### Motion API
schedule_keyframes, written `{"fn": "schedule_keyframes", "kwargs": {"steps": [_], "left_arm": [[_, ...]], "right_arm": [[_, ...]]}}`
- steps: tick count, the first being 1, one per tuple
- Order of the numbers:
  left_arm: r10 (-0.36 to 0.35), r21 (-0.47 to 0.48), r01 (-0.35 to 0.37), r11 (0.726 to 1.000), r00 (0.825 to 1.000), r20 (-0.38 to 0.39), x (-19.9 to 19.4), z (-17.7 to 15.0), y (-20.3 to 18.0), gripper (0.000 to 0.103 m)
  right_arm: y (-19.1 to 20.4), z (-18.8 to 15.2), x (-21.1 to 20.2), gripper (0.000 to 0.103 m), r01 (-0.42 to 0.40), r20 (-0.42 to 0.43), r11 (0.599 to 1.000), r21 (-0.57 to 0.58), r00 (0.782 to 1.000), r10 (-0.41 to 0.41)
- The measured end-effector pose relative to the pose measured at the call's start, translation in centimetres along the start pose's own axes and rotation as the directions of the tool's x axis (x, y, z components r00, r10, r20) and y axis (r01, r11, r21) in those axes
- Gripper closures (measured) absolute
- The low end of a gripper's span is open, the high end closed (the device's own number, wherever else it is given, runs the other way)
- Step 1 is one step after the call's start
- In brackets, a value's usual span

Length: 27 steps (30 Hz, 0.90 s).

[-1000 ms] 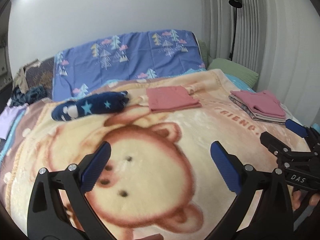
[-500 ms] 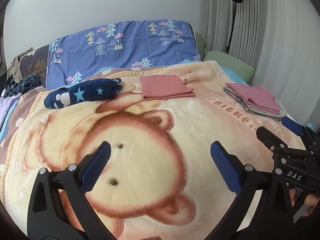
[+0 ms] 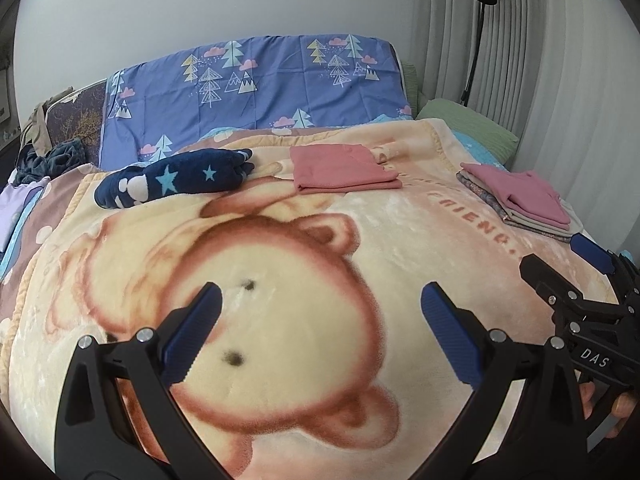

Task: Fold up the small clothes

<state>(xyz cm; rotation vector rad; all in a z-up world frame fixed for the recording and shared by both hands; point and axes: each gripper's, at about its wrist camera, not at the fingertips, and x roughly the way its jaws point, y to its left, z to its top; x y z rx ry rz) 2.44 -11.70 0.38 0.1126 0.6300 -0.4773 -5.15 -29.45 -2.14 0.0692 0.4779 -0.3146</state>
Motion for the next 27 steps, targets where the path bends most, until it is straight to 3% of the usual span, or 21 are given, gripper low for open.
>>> {"fn": "schedule_keyframes", "kwargs": {"steps": [27], "left_arm": [[0.0, 0.019, 0.001, 1.0, 1.0, -0.01, 0.82, -0.65, -0.38, 0.002]], "right_arm": [[0.04, -0.24, 0.47, 0.002, 0.018, -0.017, 1.0, 0.007, 1.0, -0.018]]}}
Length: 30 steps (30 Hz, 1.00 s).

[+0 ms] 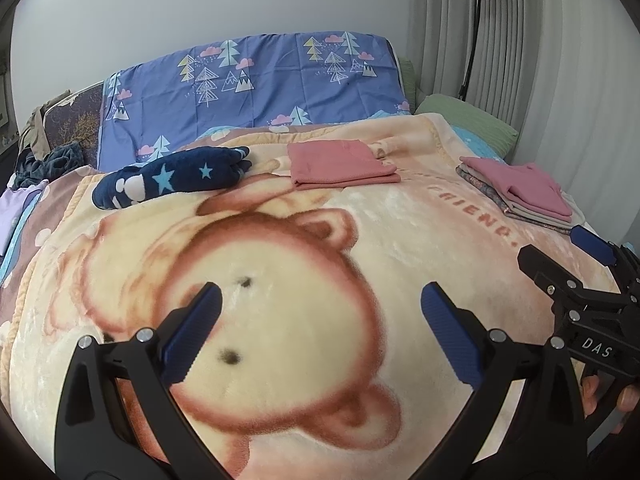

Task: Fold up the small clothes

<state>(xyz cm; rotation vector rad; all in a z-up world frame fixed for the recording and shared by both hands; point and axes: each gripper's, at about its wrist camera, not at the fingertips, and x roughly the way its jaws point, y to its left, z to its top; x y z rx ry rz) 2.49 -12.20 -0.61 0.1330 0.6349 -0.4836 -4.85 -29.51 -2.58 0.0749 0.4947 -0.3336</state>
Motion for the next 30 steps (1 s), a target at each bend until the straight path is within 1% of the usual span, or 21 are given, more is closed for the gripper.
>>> {"fn": "schedule_keyframes", "kwargs": {"steps": [30], "left_arm": [[-0.004, 0.02, 0.004, 1.0, 1.0, -0.016, 0.47, -0.45, -0.38, 0.002]], "right_arm": [[-0.04, -0.16, 0.32, 0.001, 0.004, -0.011, 1.0, 0.006, 1.0, -0.004]]}}
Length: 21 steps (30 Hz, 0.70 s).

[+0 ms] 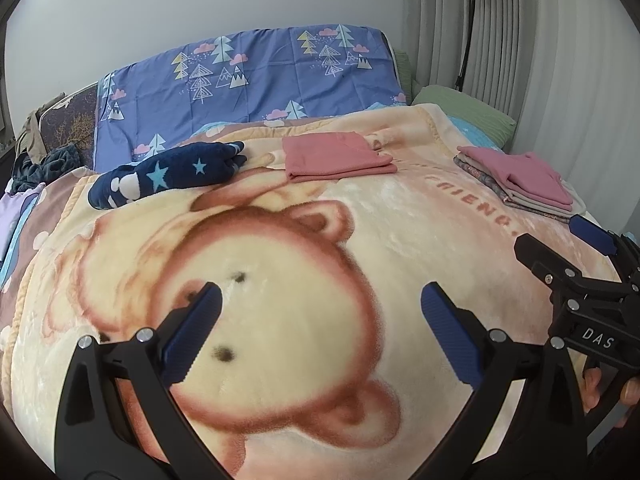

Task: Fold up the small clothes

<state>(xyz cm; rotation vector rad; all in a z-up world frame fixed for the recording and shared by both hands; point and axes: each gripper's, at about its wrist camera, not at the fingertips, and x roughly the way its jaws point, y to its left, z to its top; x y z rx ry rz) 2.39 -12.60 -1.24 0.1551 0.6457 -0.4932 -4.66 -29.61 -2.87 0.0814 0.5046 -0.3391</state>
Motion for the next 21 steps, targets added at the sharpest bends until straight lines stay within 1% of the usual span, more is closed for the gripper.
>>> {"fn": "schedule_keyframes", "kwargs": {"steps": [21], "left_arm": [[0.002, 0.015, -0.002, 1.0, 1.0, -0.01, 0.29, -0.39, -0.02, 0.002]], "right_arm": [[0.0, -0.09, 0.58, 0.001, -0.002, -0.009, 1.0, -0.008, 1.0, 0.002]]}}
